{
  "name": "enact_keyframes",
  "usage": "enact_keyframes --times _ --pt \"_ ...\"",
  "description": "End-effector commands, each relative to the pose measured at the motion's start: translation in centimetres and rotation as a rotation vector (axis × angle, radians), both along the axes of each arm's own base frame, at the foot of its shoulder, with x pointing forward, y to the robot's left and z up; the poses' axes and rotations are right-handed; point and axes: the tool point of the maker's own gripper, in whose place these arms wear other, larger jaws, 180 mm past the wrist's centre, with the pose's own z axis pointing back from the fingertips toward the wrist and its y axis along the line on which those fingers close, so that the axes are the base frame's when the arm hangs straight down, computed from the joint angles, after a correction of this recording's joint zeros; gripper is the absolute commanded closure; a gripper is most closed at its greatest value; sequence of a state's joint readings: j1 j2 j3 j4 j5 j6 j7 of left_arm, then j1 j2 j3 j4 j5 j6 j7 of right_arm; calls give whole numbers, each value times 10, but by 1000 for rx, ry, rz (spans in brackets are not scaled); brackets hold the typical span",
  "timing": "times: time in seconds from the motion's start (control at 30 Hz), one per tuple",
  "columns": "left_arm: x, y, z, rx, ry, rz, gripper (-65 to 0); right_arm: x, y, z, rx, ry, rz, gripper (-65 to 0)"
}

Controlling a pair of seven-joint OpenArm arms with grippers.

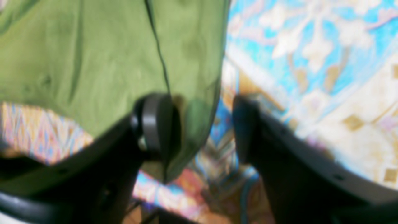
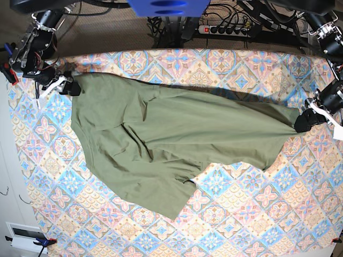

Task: Layout the t-shirt on the table in an organized manner, then fold the t-shirt properly
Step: 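Hold the shirt corners with both grippers and tension the fabric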

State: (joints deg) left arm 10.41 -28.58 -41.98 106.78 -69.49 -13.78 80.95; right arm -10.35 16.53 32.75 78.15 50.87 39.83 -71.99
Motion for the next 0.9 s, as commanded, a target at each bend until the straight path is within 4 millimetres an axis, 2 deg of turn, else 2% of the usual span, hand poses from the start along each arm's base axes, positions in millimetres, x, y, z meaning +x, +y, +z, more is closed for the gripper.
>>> enact_keyframes --times 0.0,0.2,0.27,0.33,0.4,0.53,0.6,0.77,0.87 --pt "3 3 13 15 -40 -5 0 5 0 3 -8 -13 14 -310" --pt "4 2 14 14 -43 -8 0 -2 27 -14 36 36 79 -314" --pt "4 2 14 14 -43 -8 0 -1 48 -18 79 34 89 -311" --pt "4 2 14 14 -43 -8 0 0 46 -18 90 24 63 -307" --pt "4 2 14 14 -43 -8 0 0 44 -17 89 23 55 -259" --pt "4 2 14 14 -45 -8 0 2 43 -15 84 14 55 0" --pt "5 1 15 11 -48 -7 0 3 40 -12 79 3 47 -12" --pt "9 1 19 11 -65 -6 0 18 30 20 16 -100 50 -11" --pt "9 1 19 11 -65 -6 0 22 29 25 5 -118 53 -11"
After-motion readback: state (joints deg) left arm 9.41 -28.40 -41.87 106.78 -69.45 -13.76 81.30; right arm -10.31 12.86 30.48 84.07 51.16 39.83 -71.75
